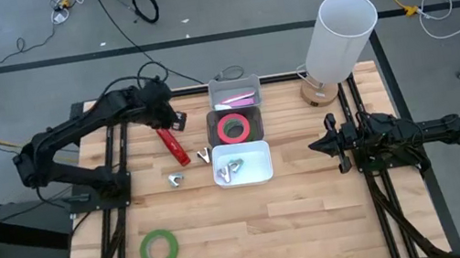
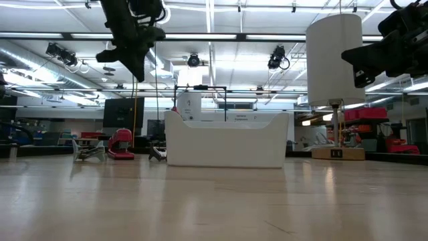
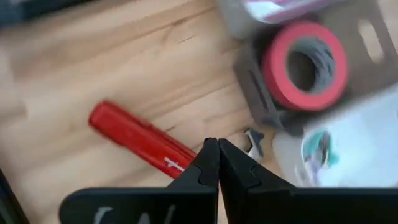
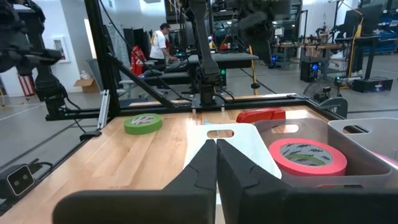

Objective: Pick and place Stapler, Stapler remover, tape
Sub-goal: Put the red stapler in the gray bin

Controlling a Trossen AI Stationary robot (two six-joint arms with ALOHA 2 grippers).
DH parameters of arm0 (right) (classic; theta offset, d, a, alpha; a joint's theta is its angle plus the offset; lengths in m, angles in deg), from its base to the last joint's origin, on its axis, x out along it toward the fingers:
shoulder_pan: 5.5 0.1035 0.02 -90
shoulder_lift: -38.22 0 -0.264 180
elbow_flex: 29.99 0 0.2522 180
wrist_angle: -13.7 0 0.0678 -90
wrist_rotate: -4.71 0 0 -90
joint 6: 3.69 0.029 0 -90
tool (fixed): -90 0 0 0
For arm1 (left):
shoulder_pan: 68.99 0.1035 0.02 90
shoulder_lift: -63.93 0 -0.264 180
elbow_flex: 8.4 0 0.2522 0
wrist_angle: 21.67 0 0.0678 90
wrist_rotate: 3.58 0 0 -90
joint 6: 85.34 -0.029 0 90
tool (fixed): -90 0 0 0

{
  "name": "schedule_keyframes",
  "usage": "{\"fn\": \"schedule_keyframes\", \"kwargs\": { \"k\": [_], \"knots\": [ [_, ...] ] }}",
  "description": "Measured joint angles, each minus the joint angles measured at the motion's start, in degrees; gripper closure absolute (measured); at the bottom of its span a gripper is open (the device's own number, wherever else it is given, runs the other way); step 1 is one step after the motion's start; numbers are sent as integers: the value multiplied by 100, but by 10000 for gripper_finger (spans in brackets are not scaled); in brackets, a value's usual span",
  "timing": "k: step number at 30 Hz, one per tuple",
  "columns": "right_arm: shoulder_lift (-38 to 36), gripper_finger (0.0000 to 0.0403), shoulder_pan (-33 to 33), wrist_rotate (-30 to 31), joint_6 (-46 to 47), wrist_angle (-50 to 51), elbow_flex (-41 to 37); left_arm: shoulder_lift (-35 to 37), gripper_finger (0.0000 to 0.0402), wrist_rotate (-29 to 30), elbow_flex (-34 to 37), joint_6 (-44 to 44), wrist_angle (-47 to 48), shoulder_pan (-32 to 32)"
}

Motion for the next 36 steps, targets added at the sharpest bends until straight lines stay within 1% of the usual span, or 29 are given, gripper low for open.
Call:
{"fn": "schedule_keyframes", "kwargs": {
  "k": [2, 4, 9, 12, 16, 21, 28, 32, 36],
  "knots": [
    [0, 389, 0, 3, 2, 0, 1, -93, 399, 8, 0, 663, 121, 79],
    [0, 389, 0, 2, 1, 0, 2, -197, 399, 11, 0, 1029, 376, 148],
    [0, 389, 0, 2, 2, 0, 2, -400, 396, 9, 0, 1174, 819, 267],
    [0, 389, 0, 2, 0, 0, 2, -482, 377, 9, 0, 1194, 880, 280],
    [0, 389, 0, 2, 2, 0, 0, -619, 330, 9, 1, 1361, 872, 280],
    [0, 389, 0, 2, 0, 0, 0, -799, 256, 28, 0, 1694, 843, 280],
    [0, 389, 2, 2, 2, 0, 0, -990, 161, 213, 2, 1846, 841, 302],
    [0, 389, 2, 2, 2, 0, 0, -1051, 124, 334, 2, 2067, 845, 347],
    [0, 389, 2, 2, 2, 0, 2, -1042, 103, 352, 2, 2357, 848, 352]
  ]
}}
